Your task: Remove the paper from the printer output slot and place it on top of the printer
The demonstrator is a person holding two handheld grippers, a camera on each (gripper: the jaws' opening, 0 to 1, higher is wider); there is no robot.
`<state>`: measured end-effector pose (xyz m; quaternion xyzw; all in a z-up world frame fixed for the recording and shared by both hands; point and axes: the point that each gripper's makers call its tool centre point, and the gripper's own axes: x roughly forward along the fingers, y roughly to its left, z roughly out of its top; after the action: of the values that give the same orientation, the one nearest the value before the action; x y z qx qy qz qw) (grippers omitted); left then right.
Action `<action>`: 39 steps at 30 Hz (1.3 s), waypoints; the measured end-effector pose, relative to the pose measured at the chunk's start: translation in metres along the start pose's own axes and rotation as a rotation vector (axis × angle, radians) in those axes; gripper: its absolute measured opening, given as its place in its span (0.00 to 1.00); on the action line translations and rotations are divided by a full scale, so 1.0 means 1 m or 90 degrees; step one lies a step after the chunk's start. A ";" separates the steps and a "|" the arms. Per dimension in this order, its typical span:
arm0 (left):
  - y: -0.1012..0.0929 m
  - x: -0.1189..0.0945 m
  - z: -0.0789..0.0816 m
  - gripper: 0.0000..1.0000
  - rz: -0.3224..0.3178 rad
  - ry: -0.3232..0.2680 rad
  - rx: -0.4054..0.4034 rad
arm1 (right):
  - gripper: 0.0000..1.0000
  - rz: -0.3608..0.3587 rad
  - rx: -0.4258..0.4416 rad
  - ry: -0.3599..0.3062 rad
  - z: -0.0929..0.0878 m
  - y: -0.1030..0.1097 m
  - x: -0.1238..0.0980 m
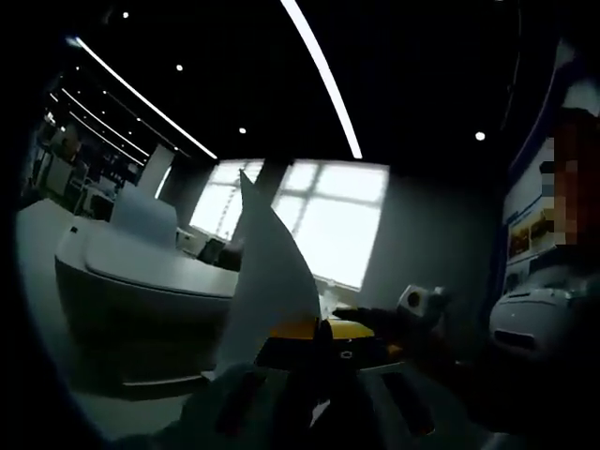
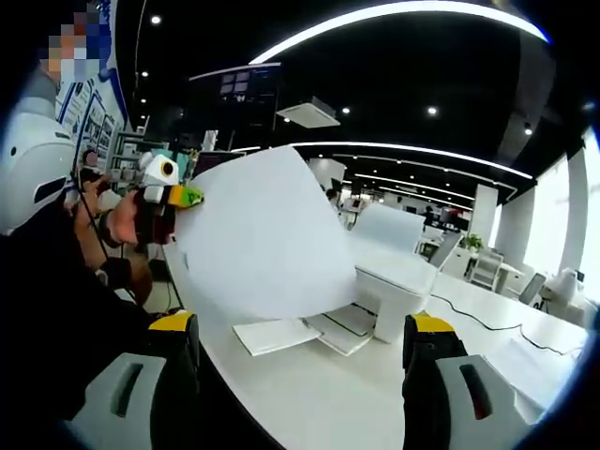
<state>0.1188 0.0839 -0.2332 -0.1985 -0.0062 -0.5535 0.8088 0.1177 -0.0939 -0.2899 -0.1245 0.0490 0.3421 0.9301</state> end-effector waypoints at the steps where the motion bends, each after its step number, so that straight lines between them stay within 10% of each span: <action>1: 0.000 0.000 0.001 0.06 0.000 -0.002 0.002 | 0.85 0.000 0.000 0.000 0.000 0.000 0.000; 39: -0.017 -0.002 0.033 0.06 -0.020 -0.056 0.042 | 0.85 -0.003 -0.002 0.000 0.000 -0.002 0.000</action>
<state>0.1096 0.0908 -0.1982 -0.1958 -0.0625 -0.5563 0.8051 0.1185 -0.0952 -0.2891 -0.1264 0.0485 0.3401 0.9306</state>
